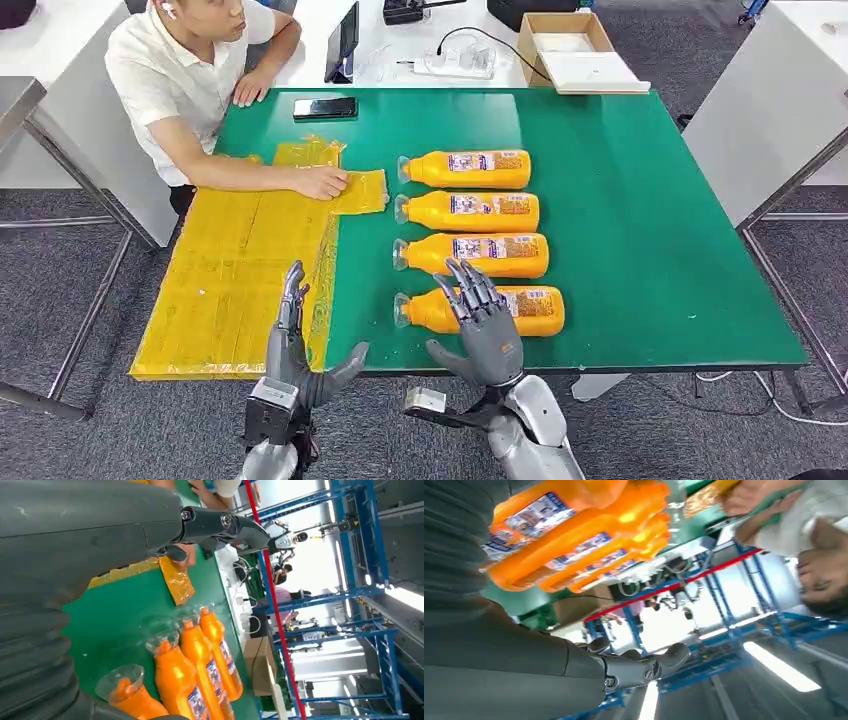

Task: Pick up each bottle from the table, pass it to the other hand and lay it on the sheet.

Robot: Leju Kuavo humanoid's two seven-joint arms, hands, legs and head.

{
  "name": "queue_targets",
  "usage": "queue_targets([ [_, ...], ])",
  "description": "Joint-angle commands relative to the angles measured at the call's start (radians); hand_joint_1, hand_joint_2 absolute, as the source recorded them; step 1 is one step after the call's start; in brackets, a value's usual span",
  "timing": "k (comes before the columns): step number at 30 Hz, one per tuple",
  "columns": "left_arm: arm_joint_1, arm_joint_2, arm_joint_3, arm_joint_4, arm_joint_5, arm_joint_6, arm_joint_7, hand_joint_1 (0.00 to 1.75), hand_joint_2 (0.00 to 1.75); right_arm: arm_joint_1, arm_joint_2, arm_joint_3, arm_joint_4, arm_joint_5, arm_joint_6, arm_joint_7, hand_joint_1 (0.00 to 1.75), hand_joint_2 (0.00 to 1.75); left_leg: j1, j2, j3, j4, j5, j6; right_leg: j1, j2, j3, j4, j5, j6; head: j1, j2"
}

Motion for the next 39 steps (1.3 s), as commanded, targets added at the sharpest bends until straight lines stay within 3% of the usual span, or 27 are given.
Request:
queue_targets([
  [1, -0.044, 0.005, 0.065, 0.079, -0.012, -0.007, 0.003, 0.00, 1.75, -0.169, -0.070, 0.112, 0.341, -0.113, -0.064, 0.131, 0.00, 1.75, 0.001, 0.005, 0.006, -0.002, -0.001, -0.001, 0.001, 0.003, 0.004, -0.002, 0.001, -0.002, 0.000, 0.000],
  [8, -0.030, 0.004, 0.041, 0.020, -0.043, -0.008, 0.065, 0.00, 1.75, -0.099, -0.173, 0.327, 0.262, -0.173, 0.017, 0.277, 0.00, 1.75, 0.001, -0.001, 0.006, -0.002, -0.001, -0.001, 0.001, -0.002, 0.006, -0.002, -0.001, -0.001, 0.000, 0.000],
  [16, -0.023, 0.007, 0.040, 0.008, -0.044, -0.009, 0.069, 0.00, 1.75, -0.101, -0.176, 0.333, 0.261, -0.175, 0.020, 0.285, 0.00, 1.75, 0.000, 0.001, 0.002, -0.001, -0.001, -0.001, 0.000, 0.000, 0.002, -0.001, -0.001, -0.001, 0.000, 0.000],
  [22, -0.024, 0.002, 0.022, -0.012, -0.035, -0.027, 0.076, 0.00, 1.75, -0.147, -0.224, 0.393, 0.330, -0.118, 0.045, 0.377, 0.00, 1.75, 0.000, 0.001, 0.003, -0.001, -0.001, -0.001, 0.001, -0.001, 0.003, -0.001, -0.001, -0.001, 0.000, 0.000],
  [25, -0.019, 0.001, 0.015, -0.028, -0.034, -0.031, 0.077, 0.00, 1.75, -0.166, -0.246, 0.419, 0.338, -0.045, -0.001, 0.429, 0.00, 1.75, 0.000, 0.001, 0.002, 0.000, -0.001, -0.001, 0.000, 0.000, 0.002, -0.001, 0.000, -0.001, 0.000, 0.000],
  [34, -0.016, 0.002, 0.014, -0.032, -0.034, -0.032, 0.077, 0.00, 1.75, -0.164, -0.247, 0.422, 0.332, -0.038, -0.004, 0.437, 0.00, 1.75, 0.000, 0.000, 0.004, -0.001, -0.001, -0.001, 0.000, -0.001, 0.003, -0.001, -0.001, -0.001, 0.000, 0.000],
  [39, 0.001, 0.001, 0.015, -0.051, -0.043, -0.028, 0.077, 0.00, 1.75, -0.130, -0.270, 0.398, 0.212, 0.136, -0.064, 0.544, 0.00, 1.75, 0.000, 0.001, 0.004, -0.001, -0.001, -0.001, 0.000, -0.001, 0.004, -0.001, -0.001, -0.001, 0.000, 0.000],
])
